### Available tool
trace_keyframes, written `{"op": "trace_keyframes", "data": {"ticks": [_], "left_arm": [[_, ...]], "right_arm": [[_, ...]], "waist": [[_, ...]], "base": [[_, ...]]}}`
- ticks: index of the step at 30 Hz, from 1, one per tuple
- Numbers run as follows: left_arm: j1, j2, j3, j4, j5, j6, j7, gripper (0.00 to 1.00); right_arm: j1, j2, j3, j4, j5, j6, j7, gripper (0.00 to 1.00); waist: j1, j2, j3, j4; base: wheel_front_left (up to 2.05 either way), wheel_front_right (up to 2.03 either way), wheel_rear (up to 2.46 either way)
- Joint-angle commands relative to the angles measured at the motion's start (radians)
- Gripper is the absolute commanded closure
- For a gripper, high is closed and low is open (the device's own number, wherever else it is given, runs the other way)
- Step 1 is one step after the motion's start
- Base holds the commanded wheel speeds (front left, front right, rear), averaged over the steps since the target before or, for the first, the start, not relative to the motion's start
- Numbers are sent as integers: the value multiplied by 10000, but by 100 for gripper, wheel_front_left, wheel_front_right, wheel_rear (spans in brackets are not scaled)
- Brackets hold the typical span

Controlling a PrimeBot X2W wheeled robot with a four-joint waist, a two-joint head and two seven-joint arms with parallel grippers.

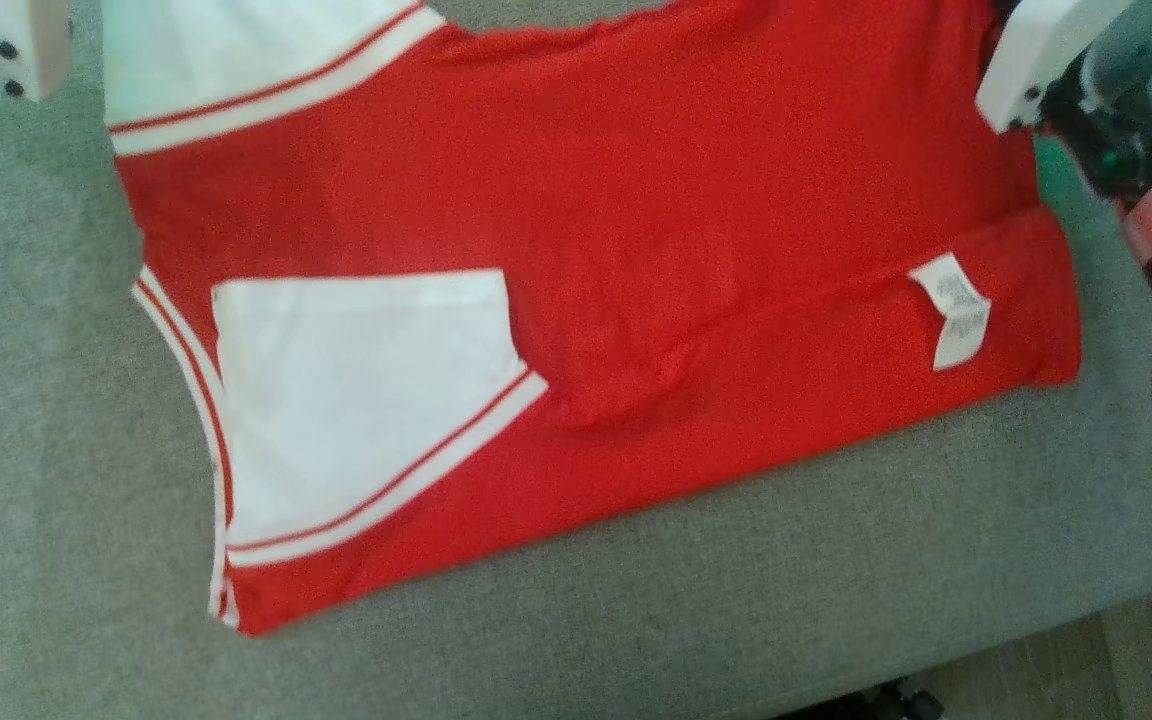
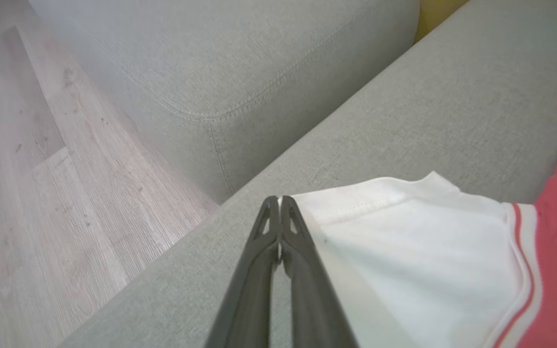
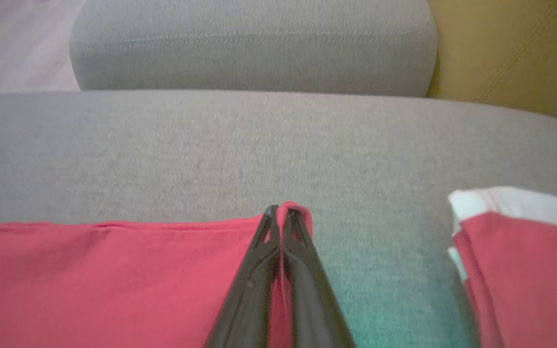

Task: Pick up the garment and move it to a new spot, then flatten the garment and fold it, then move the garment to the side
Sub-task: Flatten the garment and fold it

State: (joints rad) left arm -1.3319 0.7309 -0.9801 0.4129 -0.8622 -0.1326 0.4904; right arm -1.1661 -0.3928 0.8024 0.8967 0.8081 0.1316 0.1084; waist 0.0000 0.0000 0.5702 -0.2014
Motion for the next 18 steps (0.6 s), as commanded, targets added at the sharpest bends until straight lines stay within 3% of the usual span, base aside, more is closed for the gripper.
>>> {"op": "trace_keyframes", "data": {"ticks": [1,9,14,18], "left_arm": [[-710,526,407,-134,161,19,-326,100],[-1356,296,494,170,650,19,-2434,100],[-1229,204,370,366,253,19,-2905,100],[-719,474,113,10,-68,19,-3204,100]], "right_arm": [[-300,-238,-99,-283,174,-9,-251,100],[-599,-651,-554,-569,789,-9,-1343,100],[-303,-933,-561,-890,1238,-9,-1435,100],[262,-1248,-505,-1373,1744,-9,-1396,100]], "waist": [[0,0,11,9],[0,0,37,113],[0,0,-111,250],[0,0,-301,382]], "base": [[0,0,0],[0,0,0],[0,0,0],[0,0,0]]}}
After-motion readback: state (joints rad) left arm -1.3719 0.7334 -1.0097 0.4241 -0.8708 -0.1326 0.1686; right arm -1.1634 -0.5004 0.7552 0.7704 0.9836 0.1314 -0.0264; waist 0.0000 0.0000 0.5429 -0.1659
